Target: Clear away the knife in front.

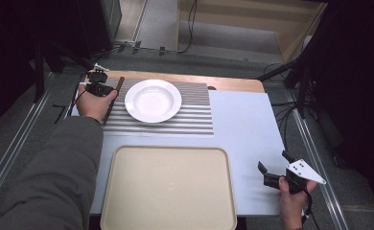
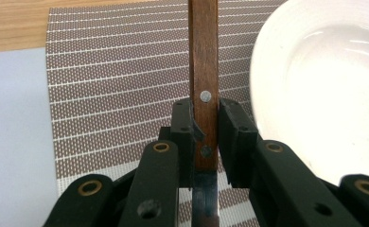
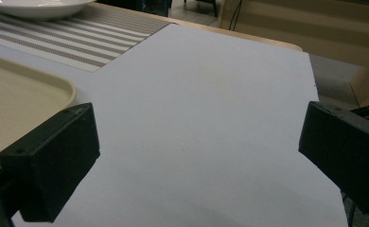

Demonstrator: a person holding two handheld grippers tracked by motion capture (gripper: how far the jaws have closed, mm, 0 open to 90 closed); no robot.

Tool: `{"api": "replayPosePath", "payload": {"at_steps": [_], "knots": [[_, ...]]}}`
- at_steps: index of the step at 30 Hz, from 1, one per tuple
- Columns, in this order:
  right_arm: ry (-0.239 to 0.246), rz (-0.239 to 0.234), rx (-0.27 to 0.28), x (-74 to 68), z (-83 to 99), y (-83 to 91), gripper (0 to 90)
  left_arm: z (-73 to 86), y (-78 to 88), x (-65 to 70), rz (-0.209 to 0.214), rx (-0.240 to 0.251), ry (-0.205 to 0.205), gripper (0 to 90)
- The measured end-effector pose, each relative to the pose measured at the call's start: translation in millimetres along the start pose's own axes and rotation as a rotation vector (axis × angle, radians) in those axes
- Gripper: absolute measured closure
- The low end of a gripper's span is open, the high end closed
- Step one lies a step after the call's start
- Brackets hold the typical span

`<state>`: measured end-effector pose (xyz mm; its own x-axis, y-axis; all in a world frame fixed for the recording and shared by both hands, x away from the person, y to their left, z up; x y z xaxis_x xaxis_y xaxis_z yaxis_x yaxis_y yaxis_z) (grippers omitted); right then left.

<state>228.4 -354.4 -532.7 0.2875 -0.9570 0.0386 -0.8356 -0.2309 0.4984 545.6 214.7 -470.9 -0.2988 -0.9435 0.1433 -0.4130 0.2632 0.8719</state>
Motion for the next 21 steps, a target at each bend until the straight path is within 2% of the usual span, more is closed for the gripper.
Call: {"api": "replayPosePath", "payload": {"at_steps": [5, 21], "knots": [[0.002, 0.001, -0.001, -0.4, 0.0, -0.1, 0.0, 4.2, 6.9, 2.3, 0.015, 0.007, -0.009, 76.5], [0.002, 0.001, -0.001, -0.3, 0.0, 0.0, 0.0, 24.6, 35.5, 21.8, 0.075, 0.045, -0.061, 76.5]]}}
Point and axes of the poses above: each handheld gripper's, and its own axes: y roughly backward along the jaws, z roughly out of its underside, x roughly to its right, the point moved 3 cm from there along -y, roughly forward along the jaws, and after that the axes turned 9 degrees about -x, right-handed, at the moved point
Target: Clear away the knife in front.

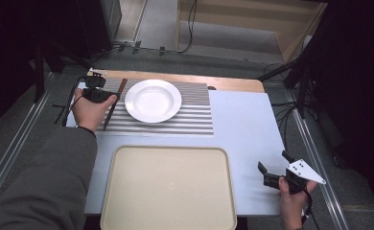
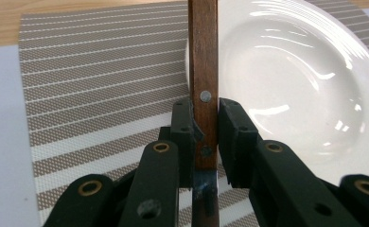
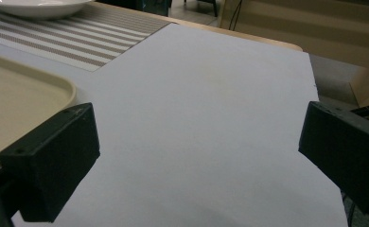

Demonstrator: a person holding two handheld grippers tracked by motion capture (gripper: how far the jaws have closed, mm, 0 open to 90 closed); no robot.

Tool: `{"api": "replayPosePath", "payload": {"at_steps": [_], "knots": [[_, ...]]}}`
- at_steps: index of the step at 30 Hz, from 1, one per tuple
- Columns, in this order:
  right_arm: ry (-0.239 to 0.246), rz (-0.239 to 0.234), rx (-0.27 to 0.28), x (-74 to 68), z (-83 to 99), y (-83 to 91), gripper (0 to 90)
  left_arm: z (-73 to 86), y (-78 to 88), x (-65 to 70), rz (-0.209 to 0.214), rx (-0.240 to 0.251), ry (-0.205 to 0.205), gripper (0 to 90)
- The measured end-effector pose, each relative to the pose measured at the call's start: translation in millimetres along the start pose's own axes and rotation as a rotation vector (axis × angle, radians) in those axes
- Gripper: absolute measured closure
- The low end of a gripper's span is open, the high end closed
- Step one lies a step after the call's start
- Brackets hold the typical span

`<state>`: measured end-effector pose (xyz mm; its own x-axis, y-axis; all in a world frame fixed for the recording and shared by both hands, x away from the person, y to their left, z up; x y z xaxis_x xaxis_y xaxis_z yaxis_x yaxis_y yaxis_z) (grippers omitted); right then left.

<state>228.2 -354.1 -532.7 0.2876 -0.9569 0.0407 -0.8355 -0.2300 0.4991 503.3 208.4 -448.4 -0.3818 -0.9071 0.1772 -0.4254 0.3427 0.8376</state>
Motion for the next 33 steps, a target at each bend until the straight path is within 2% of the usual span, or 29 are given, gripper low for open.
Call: {"api": "replayPosePath", "payload": {"at_steps": [7, 15, 23, 33], "knots": [[-0.002, 0.000, 0.002, 0.3, 0.1, 0.2, 0.0, 11.1, 11.6, 15.8, 0.041, 0.006, -0.030, 76.5], [-0.003, -0.001, 0.002, 0.4, 0.1, 0.3, 0.0, 23.0, 22.4, 26.1, 0.070, 0.014, -0.047, 76.5], [-0.003, 0.000, 0.002, 0.4, 0.1, 0.3, 0.0, 42.1, 32.2, 40.2, 0.094, 0.015, -0.084, 76.5], [-0.001, 0.000, 0.003, 0.6, 0.2, 0.5, 0.0, 66.7, 47.1, 65.1, 0.120, 0.037, -0.150, 76.4]]}}
Point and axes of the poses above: each handheld gripper's, and its own axes: y roughly backward along the jaws, z roughly out of its underside, x roughly to its right, the point moved 3 cm from there along -y, roughly forward along the jaws, and after that the axes turned 9 degrees about -x, right-handed, at the moved point
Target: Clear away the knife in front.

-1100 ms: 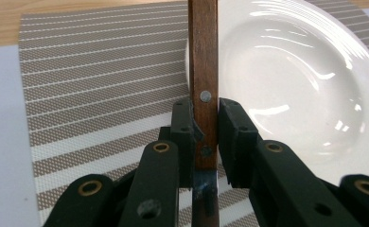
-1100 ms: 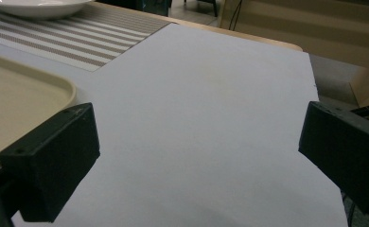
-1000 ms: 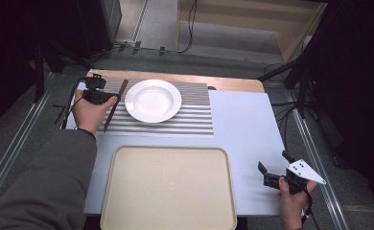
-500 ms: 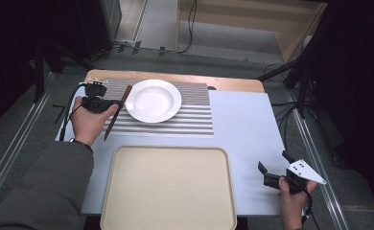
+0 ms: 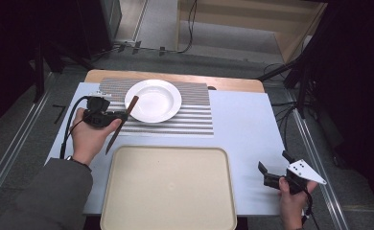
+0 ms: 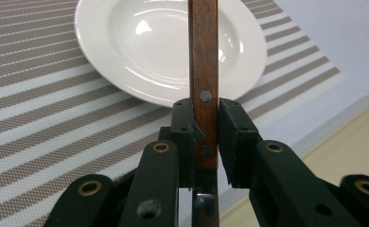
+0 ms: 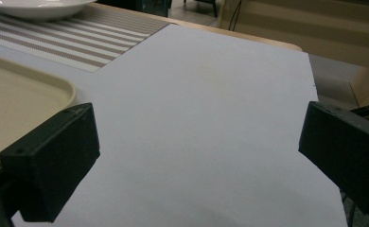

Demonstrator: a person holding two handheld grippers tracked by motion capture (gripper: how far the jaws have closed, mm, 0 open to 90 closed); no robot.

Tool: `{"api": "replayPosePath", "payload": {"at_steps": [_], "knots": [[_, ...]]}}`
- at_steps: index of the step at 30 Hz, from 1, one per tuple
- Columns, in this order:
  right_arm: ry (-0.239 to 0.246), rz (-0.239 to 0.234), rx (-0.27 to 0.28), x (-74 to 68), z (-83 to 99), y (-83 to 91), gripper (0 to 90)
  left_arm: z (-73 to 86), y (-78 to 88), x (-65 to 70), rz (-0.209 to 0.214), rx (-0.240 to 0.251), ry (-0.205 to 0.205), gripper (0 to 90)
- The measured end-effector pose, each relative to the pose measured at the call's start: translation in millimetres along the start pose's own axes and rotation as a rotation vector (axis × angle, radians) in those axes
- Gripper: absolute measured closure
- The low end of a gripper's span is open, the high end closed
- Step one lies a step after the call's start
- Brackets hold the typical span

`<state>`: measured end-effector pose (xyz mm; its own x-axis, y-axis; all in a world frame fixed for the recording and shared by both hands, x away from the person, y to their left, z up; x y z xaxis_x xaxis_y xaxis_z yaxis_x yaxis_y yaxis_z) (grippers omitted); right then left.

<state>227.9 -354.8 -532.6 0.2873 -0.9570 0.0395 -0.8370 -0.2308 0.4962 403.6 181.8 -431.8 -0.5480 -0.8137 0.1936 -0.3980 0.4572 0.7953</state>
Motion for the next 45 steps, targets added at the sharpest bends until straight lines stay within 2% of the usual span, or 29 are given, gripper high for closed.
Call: {"api": "replayPosePath", "payload": {"at_steps": [9, 16, 29, 31, 37, 45], "knots": [[0.000, -0.002, 0.001, 0.1, 0.0, 0.2, 0.0, 22.2, 10.8, 29.5, 0.017, 0.003, -0.054, 76.4], [0.001, 0.001, -0.005, -0.5, 0.0, 0.0, 0.0, 37.1, 15.7, 38.8, 0.036, 0.006, -0.059, 76.4], [0.003, 0.001, -0.005, -0.7, 0.0, -0.1, 0.0, 79.5, 14.2, 53.4, 0.080, -0.023, -0.044, 76.4], [0.003, 0.003, -0.006, -0.8, 0.1, 0.0, 0.0, 89.7, 12.6, 55.3, 0.098, -0.023, -0.027, 76.4], [0.002, 0.004, -0.008, -1.1, 0.1, -0.2, 0.0, 107.4, 7.6, 56.9, 0.119, -0.037, -0.002, 76.4], [0.004, 0.008, -0.010, -1.4, 0.1, -0.4, 0.0, 121.7, -0.2, 61.8, 0.137, -0.053, 0.015, 76.4]]}}
Point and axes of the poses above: each handheld gripper's, and its own axes: y roughly backward along the jaws, z roughly out of its underside, x roughly to its right, the point moved 3 cm from there along -y, roughly forward along the jaws, and after that the axes turned 9 degrees about -x, right-handed, at the moved point
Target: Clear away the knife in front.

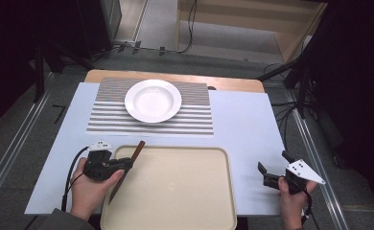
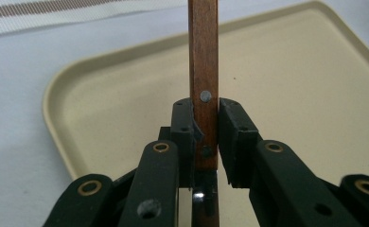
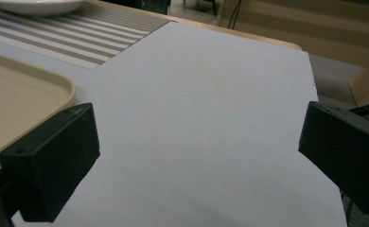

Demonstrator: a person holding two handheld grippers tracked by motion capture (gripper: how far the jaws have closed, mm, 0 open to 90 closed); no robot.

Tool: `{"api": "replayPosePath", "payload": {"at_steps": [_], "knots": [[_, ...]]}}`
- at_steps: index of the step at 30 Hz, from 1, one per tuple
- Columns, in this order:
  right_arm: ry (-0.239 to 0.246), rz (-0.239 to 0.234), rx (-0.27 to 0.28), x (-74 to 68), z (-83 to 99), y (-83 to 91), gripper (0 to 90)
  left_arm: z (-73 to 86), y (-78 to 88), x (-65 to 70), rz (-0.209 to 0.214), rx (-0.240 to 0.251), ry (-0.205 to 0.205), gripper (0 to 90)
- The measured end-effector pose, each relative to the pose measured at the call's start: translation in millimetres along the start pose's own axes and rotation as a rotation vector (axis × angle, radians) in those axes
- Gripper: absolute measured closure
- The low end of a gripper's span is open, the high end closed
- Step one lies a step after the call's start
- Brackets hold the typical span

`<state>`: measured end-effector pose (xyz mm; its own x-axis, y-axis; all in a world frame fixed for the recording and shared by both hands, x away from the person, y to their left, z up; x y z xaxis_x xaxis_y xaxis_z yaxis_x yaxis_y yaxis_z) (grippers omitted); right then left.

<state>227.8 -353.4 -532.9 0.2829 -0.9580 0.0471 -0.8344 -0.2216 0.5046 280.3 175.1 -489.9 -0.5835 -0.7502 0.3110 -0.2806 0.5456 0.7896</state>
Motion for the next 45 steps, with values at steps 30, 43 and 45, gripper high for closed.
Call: {"api": "replayPosePath", "payload": {"at_steps": [30, 43, 45], "knots": [[0.003, 0.004, -0.003, -0.5, 0.1, -0.4, 0.0, 32.5, -17.1, 6.9, -0.012, -0.021, 0.031, 75.4], [-0.013, 0.028, -0.009, 0.9, 0.1, -1.2, 0.0, 12.2, -5.6, 9.3, 0.025, 0.072, -0.047, 89.4], [-0.013, 0.027, -0.008, 1.3, 0.1, -1.3, 0.0, 11.8, -10.8, 14.9, 0.031, 0.055, -0.081, 89.5]]}}
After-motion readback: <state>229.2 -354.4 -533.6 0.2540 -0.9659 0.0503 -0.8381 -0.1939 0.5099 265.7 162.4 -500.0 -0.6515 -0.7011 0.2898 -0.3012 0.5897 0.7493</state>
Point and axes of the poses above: each handheld gripper's, and its own axes: y roughly backward along the jaws, z roughly out of its underside, x roughly to its right, the point moved 3 cm from there along -y, roughly forward along the jaws, and after that the axes turned 9 degrees about -x, right-handed, at the moved point
